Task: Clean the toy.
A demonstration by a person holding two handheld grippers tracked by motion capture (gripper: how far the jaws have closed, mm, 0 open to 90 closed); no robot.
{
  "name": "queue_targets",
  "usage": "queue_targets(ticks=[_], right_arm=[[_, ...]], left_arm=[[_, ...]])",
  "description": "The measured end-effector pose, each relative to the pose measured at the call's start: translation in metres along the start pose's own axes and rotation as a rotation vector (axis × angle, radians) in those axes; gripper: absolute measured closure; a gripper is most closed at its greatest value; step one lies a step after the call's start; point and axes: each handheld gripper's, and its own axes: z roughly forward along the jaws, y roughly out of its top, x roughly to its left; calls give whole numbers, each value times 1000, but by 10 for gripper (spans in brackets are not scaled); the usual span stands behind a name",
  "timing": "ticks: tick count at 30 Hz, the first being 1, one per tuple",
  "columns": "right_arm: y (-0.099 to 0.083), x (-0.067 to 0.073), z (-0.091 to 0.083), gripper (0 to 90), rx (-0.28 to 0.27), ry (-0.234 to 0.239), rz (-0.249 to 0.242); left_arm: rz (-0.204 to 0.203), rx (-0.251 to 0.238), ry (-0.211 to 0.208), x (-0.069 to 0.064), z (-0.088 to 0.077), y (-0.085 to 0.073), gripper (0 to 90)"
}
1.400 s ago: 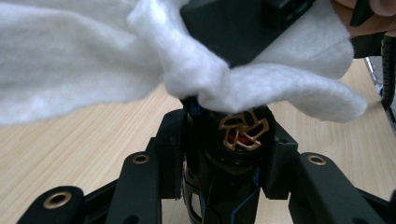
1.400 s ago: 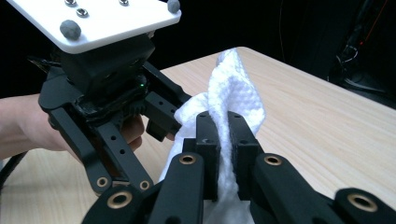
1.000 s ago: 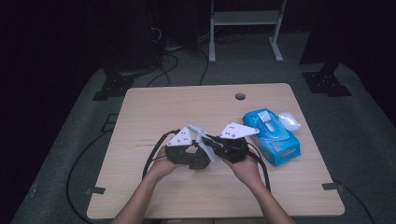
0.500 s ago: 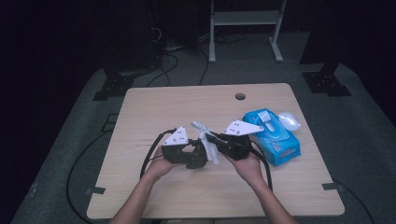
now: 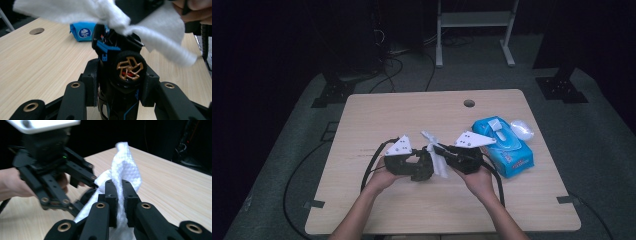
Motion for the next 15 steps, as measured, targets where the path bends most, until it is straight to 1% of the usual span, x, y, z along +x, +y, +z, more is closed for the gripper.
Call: queue_targets(ticks=[2, 5, 6, 7, 8, 9, 10, 11, 12, 15], right_arm=[[1, 2, 1, 846, -15, 16, -6], [-1, -1, 1, 846, -18, 9, 4], [-4, -3, 1, 846, -13, 0, 14], [-6, -6, 0, 845, -8, -9, 14], [-9, -7, 1, 845, 2, -37, -1], [-11, -8, 1, 845, 12, -53, -12], [-12, -8, 1, 845, 12, -52, -5], [-14, -9, 1, 845, 11, -43, 23], [-14, -9, 1, 845, 7, -43, 23], [-12, -7, 1, 845, -28, -16, 30]], left_arm=[[-8, -7, -3, 1, -1, 0, 585], [-9, -3, 0, 1, -2, -2, 585], [-8, 2, 0, 1, -2, -2, 585], [-5, 7, 2, 1, -2, -3, 585], [-9, 8, 0, 1, -2, -4, 585], [-10, 5, -1, 1, -2, -4, 585], [-8, 7, -1, 1, -1, -5, 585], [-9, 8, -3, 1, -1, -5, 585], [-13, 1, -5, 1, -1, -6, 585], [-19, -18, -8, 2, -2, -5, 585]])
